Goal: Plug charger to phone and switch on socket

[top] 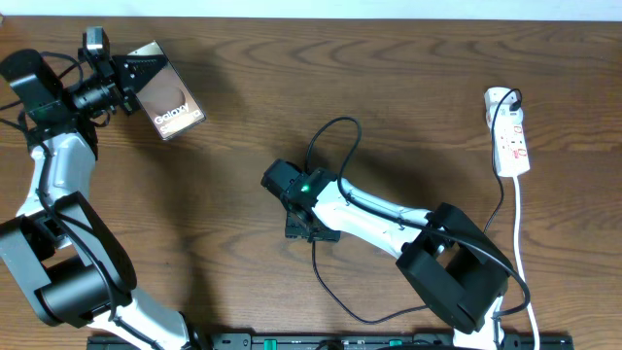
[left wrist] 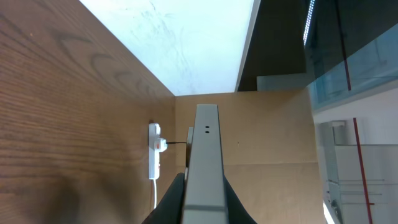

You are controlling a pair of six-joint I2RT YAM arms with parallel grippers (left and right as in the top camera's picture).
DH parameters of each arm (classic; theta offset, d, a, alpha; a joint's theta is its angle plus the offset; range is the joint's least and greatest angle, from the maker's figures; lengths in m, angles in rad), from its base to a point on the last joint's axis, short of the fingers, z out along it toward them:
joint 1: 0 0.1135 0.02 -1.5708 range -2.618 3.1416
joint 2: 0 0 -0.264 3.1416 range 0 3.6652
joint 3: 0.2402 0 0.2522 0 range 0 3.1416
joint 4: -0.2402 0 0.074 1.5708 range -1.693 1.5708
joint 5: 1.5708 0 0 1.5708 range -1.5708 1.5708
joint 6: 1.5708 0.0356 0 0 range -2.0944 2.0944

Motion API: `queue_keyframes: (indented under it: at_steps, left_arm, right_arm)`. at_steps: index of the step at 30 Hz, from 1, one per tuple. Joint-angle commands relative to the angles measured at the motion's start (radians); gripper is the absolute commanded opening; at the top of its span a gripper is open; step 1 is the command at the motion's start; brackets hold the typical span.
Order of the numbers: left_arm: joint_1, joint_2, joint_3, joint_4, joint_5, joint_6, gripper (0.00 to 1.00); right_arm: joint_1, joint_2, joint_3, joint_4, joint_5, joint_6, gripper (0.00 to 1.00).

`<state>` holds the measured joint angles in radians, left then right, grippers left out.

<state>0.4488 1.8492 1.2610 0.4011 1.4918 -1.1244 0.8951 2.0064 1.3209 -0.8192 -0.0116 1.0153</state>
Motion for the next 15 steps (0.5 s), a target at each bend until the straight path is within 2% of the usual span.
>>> queue_keyframes:
  at_steps: [1, 9, 15]
  left_arm:
    - [0.000, -0.028, 0.016, 0.008, 0.035, 0.006, 0.07]
    - [0.000, -0.028, 0.016, 0.008, 0.035, 0.006, 0.08]
    - [0.000, -0.028, 0.016, 0.008, 0.035, 0.006, 0.08]
  right_arm:
    - [-0.006, 0.034, -0.009, 0.000, -0.006, 0.013, 0.58]
    - [-0.007, 0.034, -0.009, 0.000, -0.006, 0.013, 0.36]
    - [-0.011, 0.034, -0.009, 0.000, -0.006, 0.017, 0.33]
